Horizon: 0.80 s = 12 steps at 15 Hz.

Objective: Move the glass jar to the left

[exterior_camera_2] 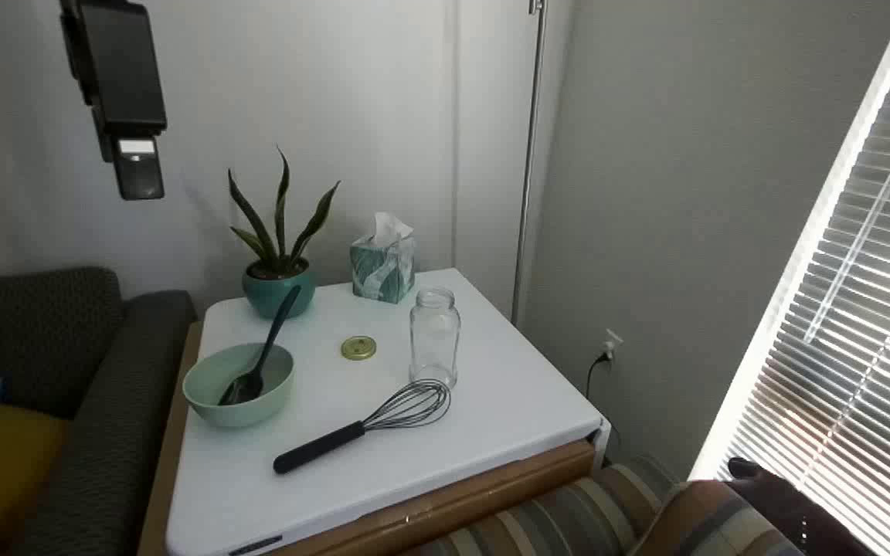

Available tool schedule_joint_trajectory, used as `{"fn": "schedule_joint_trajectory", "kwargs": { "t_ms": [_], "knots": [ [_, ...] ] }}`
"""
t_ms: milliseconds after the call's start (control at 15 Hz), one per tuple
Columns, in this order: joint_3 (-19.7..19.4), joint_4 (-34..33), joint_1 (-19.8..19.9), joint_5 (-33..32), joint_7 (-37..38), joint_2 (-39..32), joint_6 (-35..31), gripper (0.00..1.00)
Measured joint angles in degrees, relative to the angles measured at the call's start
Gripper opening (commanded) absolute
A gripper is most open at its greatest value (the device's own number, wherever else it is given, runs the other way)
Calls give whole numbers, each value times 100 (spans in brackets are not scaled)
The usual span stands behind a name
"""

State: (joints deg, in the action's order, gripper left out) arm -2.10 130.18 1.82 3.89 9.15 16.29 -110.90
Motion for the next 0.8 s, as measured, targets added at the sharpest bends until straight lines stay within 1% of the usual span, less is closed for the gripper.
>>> {"fn": "schedule_joint_trajectory", "kwargs": {
  "t_ms": [467,800],
  "knots": [
    [26,0,-11,9,-10,-62,-35,100],
    [21,-93,-14,213,-224,-408,-577,100]
  ]
}}
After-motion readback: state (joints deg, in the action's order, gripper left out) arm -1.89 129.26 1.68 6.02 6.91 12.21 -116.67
